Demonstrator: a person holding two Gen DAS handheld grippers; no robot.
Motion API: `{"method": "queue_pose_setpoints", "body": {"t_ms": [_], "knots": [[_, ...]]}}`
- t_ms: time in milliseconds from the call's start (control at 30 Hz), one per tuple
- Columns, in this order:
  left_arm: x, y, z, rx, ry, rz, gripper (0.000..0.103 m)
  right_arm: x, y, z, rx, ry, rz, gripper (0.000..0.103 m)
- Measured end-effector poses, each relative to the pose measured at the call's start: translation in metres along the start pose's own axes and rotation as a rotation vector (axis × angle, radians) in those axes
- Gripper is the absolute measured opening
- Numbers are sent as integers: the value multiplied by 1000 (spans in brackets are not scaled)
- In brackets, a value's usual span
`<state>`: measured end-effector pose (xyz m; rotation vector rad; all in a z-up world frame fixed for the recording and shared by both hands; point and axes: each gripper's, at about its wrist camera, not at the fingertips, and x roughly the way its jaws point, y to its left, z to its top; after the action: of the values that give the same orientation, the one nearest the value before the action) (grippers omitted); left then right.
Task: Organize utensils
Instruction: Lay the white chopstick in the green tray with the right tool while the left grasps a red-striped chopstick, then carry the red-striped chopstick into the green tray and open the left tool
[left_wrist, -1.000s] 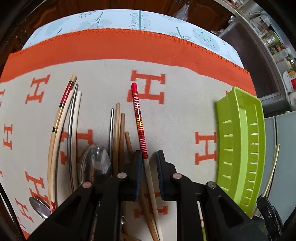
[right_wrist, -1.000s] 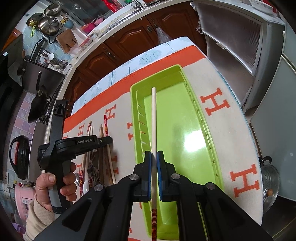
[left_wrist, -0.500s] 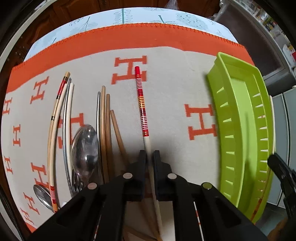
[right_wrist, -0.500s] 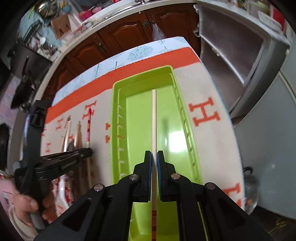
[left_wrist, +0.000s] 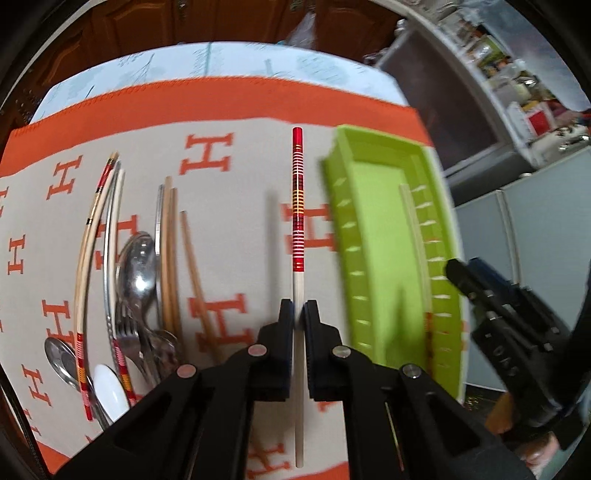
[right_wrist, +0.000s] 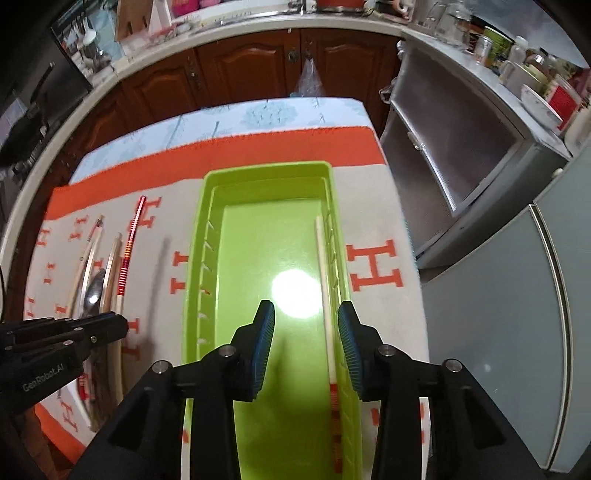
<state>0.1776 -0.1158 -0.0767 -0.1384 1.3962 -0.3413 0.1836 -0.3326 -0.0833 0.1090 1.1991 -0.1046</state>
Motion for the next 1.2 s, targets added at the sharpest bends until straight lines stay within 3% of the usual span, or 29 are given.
{"method": "queue_pose_setpoints", "body": {"t_ms": [233,400,633,800,1033,1200], "knots": [[-32,-47,-8,29,-37,-118,3,-57,-36,-45,124,-80,38,36],[-13,-73,-3,32,-24,-140,3,-70,-60,-81,226,-98,31,36],[43,-84,-2,12,40,-96,4,-60,-85,-105,293,-78,47,36],[69,-80,-10,25,89,-1,4,-49,-90,-114,300,-59,58,36],[72,-64,-11,22,81,52,4,-36,-81,-115,282,-40,74,36],[63,-54,-15,13,88,26,7,-33,-75,-115,273,-33,82,36]]}}
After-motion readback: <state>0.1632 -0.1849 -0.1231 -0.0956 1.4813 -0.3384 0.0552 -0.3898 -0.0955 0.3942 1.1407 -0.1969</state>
